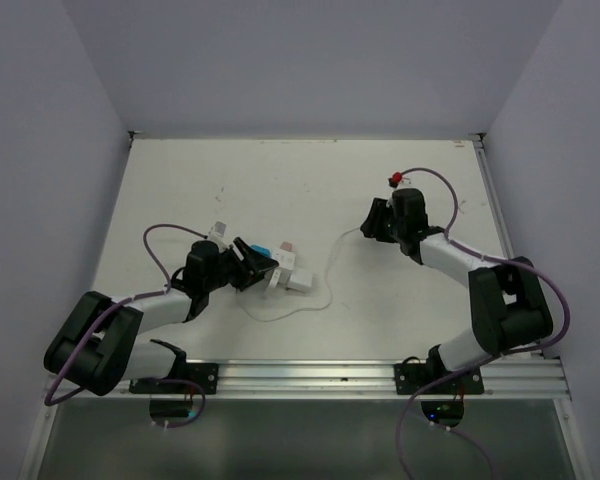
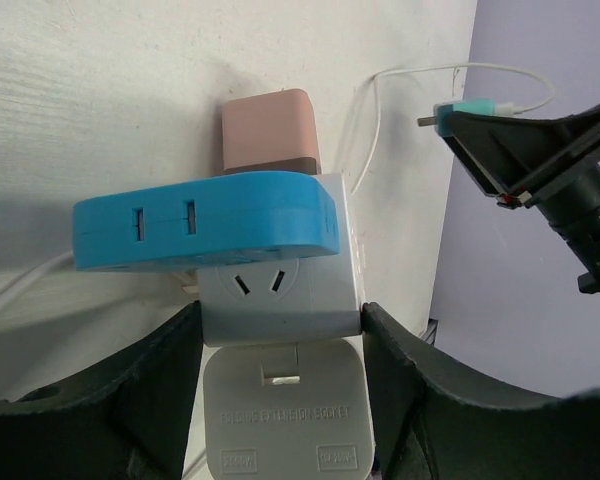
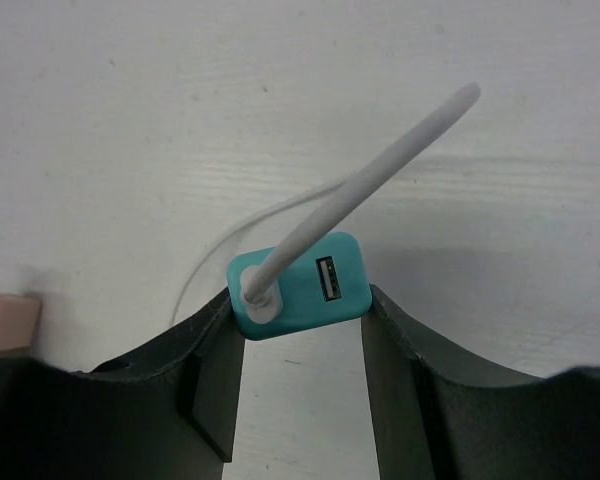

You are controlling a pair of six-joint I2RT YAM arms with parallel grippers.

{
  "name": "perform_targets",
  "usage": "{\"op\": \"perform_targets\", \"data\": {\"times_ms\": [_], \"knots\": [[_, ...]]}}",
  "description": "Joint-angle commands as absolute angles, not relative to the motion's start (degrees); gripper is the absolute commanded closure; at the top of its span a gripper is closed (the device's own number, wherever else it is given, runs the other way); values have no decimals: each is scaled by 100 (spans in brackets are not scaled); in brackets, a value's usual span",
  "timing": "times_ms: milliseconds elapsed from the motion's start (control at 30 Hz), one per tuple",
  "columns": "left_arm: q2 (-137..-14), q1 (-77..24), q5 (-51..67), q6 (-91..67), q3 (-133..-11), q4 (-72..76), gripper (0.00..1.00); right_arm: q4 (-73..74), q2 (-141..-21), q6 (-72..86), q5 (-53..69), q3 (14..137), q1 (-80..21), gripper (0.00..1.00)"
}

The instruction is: Pull the plug off the socket

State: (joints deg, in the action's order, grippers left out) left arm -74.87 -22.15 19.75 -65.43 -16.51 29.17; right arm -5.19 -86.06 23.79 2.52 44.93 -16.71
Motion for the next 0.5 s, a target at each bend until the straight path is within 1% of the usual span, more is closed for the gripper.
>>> {"op": "perform_targets", "data": {"times_ms": [0, 33, 133, 167, 200, 233, 267, 333, 367, 433, 467], "knots": [[-7559, -2136, 1538, -6355, -1459, 2593, 100, 209, -8919, 2584, -123, 4956, -1652, 81], [-7532, -2136, 1547, -6346, -1468, 2628, 100, 281, -8990, 2593, -114, 5018, -1652, 79], [-7506, -2127, 1547, -6293, -1503, 2645, 100, 387, -9088, 2549, -70, 5115, -1652, 65], [-7506, -2136, 1564, -6267, -1529, 2646, 100, 361, -9062, 2531, -18, 5089, -1652, 54], [-7515, -2136, 1573, -6267, -1538, 2646, 100, 308, -9044, 2523, -26, 5028, -1652, 50], [-7515, -2136, 1573, -6223, -1547, 2654, 100, 308, -8957, 2453, -18, 5001, -1652, 45], [-7515, -2136, 1573, -6205, -1564, 2646, 100, 316, -8904, 2426, 183, 4984, -1652, 36], [-7523, -2127, 1556, -6135, -1599, 2602, 100, 378, -8763, 2286, 255, 4940, -1652, 25], [-7532, -2127, 1556, -6126, -1617, 2584, 100, 404, -8623, 2242, 307, 4922, -1652, 17], [-7532, -2127, 1547, -6126, -1608, 2601, 100, 544, -8447, 2162, 404, 4887, -1652, 9], [-7532, -2127, 1538, -6126, -1600, 2610, 100, 606, -8255, 2145, 430, 4869, -1661, 8]]}}
